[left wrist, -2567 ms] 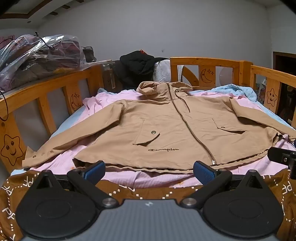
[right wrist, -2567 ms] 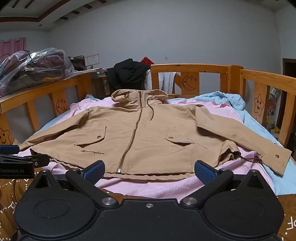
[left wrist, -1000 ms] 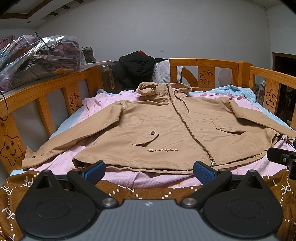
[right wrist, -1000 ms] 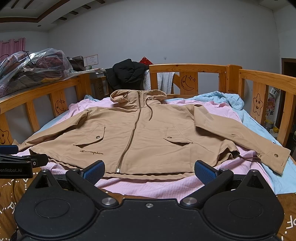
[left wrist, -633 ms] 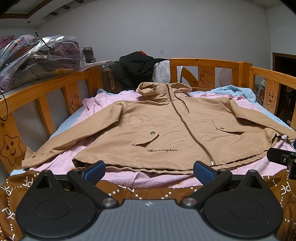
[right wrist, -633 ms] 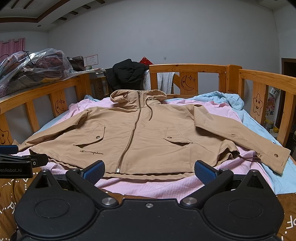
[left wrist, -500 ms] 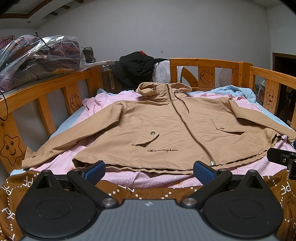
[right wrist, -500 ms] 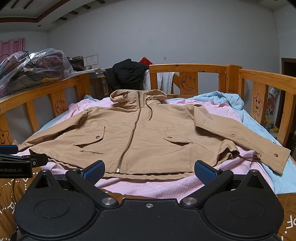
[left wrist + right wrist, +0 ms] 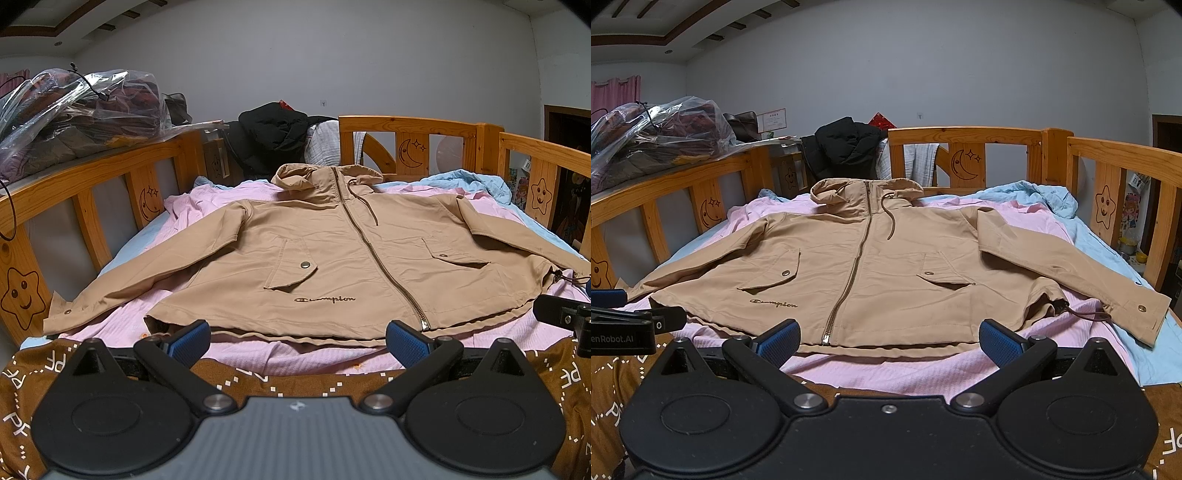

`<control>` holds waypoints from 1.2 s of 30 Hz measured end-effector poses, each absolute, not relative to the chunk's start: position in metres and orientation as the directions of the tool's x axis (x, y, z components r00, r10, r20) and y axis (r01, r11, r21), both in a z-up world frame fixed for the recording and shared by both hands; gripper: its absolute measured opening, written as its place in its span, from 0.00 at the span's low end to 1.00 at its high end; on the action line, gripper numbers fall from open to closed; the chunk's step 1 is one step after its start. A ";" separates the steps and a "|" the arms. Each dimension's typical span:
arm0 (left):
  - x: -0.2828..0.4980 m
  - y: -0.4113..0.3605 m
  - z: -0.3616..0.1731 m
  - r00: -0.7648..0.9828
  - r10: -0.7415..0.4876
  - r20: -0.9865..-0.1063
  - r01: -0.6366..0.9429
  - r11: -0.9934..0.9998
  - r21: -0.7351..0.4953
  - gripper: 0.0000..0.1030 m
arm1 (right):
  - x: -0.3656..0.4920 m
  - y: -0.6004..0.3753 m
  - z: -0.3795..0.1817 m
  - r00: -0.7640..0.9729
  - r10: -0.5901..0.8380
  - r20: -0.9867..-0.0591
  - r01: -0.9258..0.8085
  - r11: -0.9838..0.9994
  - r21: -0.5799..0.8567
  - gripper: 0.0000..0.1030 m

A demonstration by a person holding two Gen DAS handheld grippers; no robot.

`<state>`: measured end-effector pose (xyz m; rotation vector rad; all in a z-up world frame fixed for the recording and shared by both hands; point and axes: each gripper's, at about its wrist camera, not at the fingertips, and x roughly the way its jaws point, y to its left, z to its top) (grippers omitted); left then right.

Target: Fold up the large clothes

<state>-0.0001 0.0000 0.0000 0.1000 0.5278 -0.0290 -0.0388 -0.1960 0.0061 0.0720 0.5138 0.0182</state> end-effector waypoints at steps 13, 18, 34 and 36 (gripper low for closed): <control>-0.001 -0.001 0.000 0.852 0.009 -0.523 0.040 0.996 0.083 1.00 | -0.038 -0.195 0.007 0.869 0.030 -0.493 0.005 0.997 0.071 1.00; 0.020 -0.005 -0.014 0.790 0.081 -0.608 -0.003 0.992 0.127 1.00 | -0.037 -0.195 0.008 0.867 -0.028 -0.497 0.049 0.998 0.028 1.00; 0.126 -0.017 0.145 0.733 0.037 -0.679 0.046 0.994 0.104 1.00 | 0.003 -0.326 0.050 0.831 -0.054 -0.554 0.251 0.925 0.286 1.00; 0.138 -0.033 0.164 0.747 0.061 -0.662 0.073 0.982 0.172 1.00 | 0.004 -0.349 0.043 0.814 -0.101 -0.573 0.359 0.862 0.358 1.00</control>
